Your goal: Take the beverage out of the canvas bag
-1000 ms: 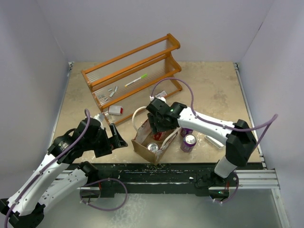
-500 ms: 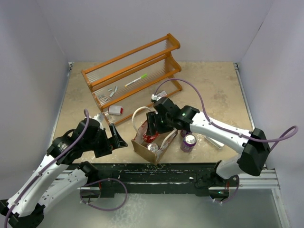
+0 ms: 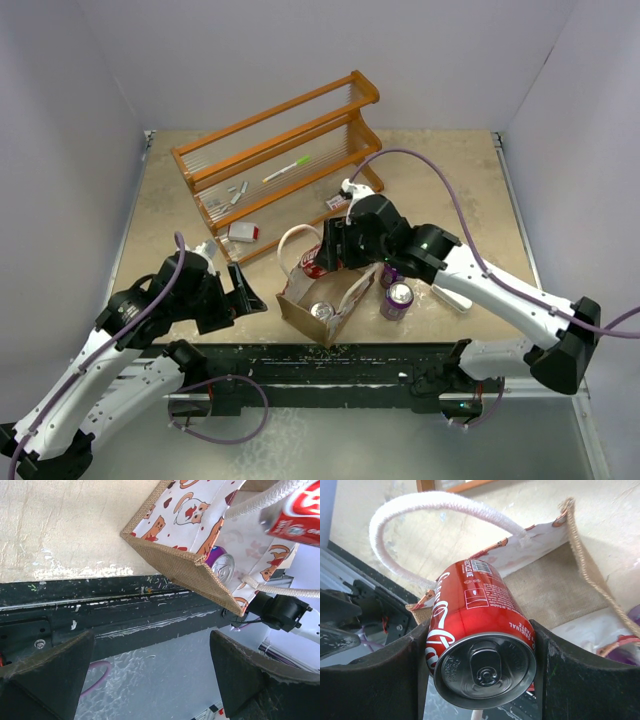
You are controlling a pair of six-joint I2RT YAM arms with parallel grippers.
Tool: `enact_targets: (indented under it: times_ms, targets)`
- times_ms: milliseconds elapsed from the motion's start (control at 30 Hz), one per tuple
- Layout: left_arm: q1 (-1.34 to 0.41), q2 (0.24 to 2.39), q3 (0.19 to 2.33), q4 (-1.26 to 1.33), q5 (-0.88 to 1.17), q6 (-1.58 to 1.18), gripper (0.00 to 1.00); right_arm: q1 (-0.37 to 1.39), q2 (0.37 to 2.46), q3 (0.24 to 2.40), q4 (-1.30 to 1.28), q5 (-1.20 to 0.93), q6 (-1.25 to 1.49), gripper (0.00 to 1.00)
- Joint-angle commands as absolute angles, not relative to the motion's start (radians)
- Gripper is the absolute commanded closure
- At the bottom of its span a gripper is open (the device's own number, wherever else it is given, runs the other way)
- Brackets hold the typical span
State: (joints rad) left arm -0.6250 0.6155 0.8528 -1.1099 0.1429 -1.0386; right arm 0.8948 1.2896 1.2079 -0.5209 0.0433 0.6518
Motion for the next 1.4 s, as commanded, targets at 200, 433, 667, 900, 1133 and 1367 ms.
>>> enact_targets:
  times_ms: [200, 433, 667, 900, 1133, 1367]
  targets:
    - [-0.63, 0.63, 0.86, -1.086, 0.145, -1.046, 0.01, 0.856, 1.11, 1.353, -0.456, 0.336, 0.536, 1.0]
    - [-0.63, 0.663, 0.856, -1.057, 0.151, -1.034, 0.01, 0.85, 1.103, 1.318, -0.588, 0.6, 0.601, 1.0]
    - [-0.629, 0.719, 0.859, -1.023, 0.165, -1.014, 0.01, 0.834, 1.129, 1.269, -0.682, 0.737, 0.726, 1.0]
    - [-0.629, 0.764, 0.888, -1.025, 0.153, -0.986, 0.01, 0.771, 1.239, 1.322, -0.67, 0.792, 0.673, 1.0]
    - [-0.629, 0.768, 0.931, -1.092, 0.11, -0.962, 0.01, 0.691, 1.396, 1.418, -0.633, 0.802, 0.596, 1.0]
    - [-0.63, 0.782, 0.966, -1.149, 0.071, -0.932, 0.01, 0.63, 1.534, 1.51, -0.598, 0.774, 0.558, 1.0]
